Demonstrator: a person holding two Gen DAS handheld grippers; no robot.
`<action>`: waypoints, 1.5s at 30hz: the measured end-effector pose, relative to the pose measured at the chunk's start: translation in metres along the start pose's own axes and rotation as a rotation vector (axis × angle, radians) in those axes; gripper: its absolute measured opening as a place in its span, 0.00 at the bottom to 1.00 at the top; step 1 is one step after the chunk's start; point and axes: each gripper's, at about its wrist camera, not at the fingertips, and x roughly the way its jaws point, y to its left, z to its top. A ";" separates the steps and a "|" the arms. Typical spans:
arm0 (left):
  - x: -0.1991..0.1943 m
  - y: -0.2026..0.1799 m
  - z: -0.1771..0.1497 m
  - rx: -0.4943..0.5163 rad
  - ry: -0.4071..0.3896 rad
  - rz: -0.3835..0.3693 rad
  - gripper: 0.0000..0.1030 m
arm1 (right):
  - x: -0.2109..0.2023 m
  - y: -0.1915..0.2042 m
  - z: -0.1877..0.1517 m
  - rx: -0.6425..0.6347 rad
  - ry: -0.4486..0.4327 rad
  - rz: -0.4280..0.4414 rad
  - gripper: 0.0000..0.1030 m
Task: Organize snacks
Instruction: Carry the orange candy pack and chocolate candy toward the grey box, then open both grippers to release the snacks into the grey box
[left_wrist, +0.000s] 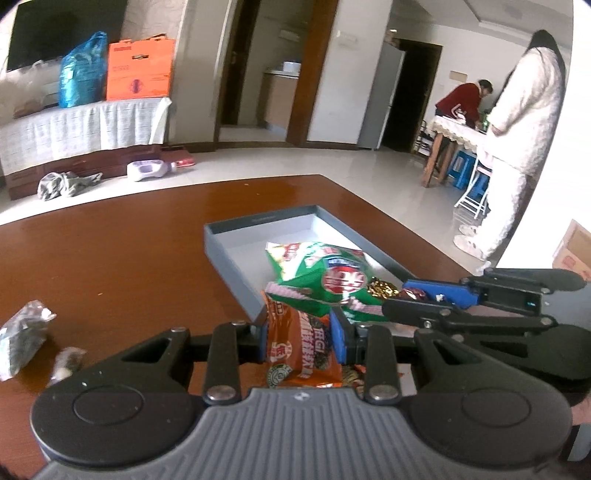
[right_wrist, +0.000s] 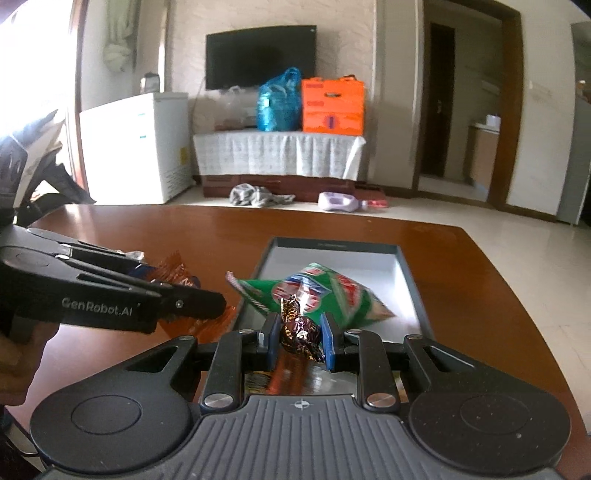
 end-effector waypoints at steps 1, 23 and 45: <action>0.003 -0.003 0.001 0.003 -0.001 -0.005 0.28 | 0.000 -0.002 -0.001 0.002 0.000 -0.003 0.24; 0.058 -0.036 0.001 0.044 0.055 -0.034 0.28 | 0.008 -0.026 -0.011 0.021 0.042 -0.050 0.25; 0.076 -0.023 0.002 -0.049 0.082 -0.069 0.34 | 0.019 -0.036 -0.007 0.086 0.030 -0.076 0.48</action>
